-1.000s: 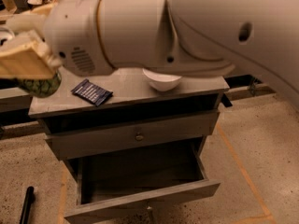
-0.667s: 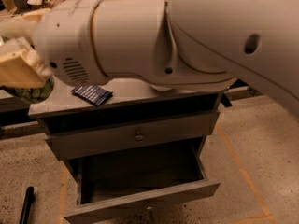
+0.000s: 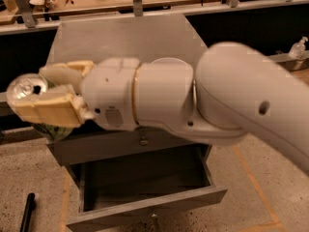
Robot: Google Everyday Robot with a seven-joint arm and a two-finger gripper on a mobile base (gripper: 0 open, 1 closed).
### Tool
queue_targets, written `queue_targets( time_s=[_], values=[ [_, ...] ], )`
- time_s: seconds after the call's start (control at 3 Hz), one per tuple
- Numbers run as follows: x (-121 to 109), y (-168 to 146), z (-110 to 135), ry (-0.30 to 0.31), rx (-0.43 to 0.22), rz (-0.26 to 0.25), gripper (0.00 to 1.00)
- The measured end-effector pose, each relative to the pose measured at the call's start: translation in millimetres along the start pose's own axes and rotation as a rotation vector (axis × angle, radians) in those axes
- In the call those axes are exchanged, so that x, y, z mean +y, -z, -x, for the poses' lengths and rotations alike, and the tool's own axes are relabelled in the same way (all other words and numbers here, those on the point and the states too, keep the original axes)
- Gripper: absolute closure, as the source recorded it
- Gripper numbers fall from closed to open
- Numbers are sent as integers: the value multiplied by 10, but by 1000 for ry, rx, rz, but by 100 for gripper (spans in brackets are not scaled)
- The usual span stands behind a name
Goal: Place green can into middle drawer
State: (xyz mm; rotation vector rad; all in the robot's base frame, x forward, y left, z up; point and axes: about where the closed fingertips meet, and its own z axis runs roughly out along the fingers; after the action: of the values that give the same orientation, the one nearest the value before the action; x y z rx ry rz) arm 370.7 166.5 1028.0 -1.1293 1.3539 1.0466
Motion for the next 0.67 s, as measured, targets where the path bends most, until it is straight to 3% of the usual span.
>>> queue_targets(
  time_s=[0.67],
  values=[
    [-269, 756, -1009, -210, -82, -173, 100]
  ],
)
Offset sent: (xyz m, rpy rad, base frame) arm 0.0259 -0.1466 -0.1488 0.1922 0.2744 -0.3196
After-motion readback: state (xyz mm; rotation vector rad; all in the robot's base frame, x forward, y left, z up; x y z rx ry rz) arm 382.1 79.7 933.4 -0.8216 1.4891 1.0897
